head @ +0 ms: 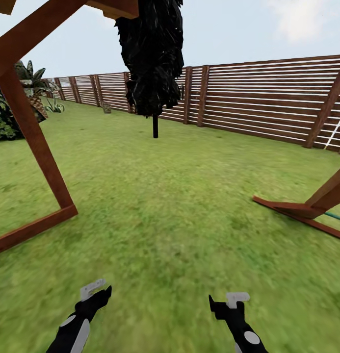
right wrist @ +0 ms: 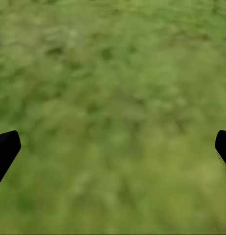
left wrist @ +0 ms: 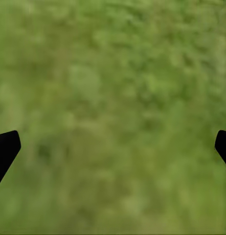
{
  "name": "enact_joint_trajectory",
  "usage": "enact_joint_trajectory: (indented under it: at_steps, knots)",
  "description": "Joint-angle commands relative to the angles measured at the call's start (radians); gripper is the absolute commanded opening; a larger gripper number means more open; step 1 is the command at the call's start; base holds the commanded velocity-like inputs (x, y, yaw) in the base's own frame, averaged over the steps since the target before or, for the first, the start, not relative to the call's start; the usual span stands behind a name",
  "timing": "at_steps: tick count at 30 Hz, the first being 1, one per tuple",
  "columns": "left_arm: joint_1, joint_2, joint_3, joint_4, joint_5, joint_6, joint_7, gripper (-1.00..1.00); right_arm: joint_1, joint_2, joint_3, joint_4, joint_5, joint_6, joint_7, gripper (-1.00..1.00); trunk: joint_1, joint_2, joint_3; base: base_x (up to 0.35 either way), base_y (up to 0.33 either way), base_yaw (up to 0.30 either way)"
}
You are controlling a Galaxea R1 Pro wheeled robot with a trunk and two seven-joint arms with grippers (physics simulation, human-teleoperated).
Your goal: Take the three Easter eggs out of the wicker basket on the lawn in the garden, then place them on the lawn next to a single tree (choose any tree) so that all three eggs are next to the same tree and none are left in the basket.
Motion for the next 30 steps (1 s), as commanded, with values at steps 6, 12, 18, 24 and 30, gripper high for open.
enact_joint_trajectory:
  at_steps: [6, 12, 18, 24, 30]
  knots:
    - [0.0, -0.001, 0.002, -0.002, 0.011, 0.007, 0.001, 1.0, 0.0, 0.0, 0.001, 0.0, -0.001, -0.003, -0.001, 1.0, 0.0, 0.0, -0.001, 0.336, 0.0, 0.0]
    - [0.0, -0.001, 0.002, -0.002, 0.011, 0.007, 0.001, 1.0, 0.0, 0.0, 0.0, 0.0, -0.001, -0.004, 0.0, 1.0, 0.0, 0.0, -0.001, 0.336, 0.0, 0.0]
    - [0.0, -0.001, 0.002, -0.002, 0.011, 0.007, 0.001, 1.0, 0.0, 0.0, 0.0, 0.0, -0.001, -0.004, 0.0, 1.0, 0.0, 0.0, -0.001, 0.336, 0.0, 0.0]
    - [0.0, -0.001, 0.002, -0.002, 0.011, 0.007, 0.001, 1.0, 0.0, 0.0, 0.0, 0.0, -0.001, -0.004, 0.0, 1.0, 0.0, 0.0, -0.001, 0.336, 0.0, 0.0]
    - [0.0, -0.001, 0.002, -0.002, 0.011, 0.007, 0.001, 1.0, 0.0, 0.0, 0.0, 0.0, -0.001, -0.004, -0.001, 1.0, 0.0, 0.0, -0.001, 0.336, 0.0, 0.0]
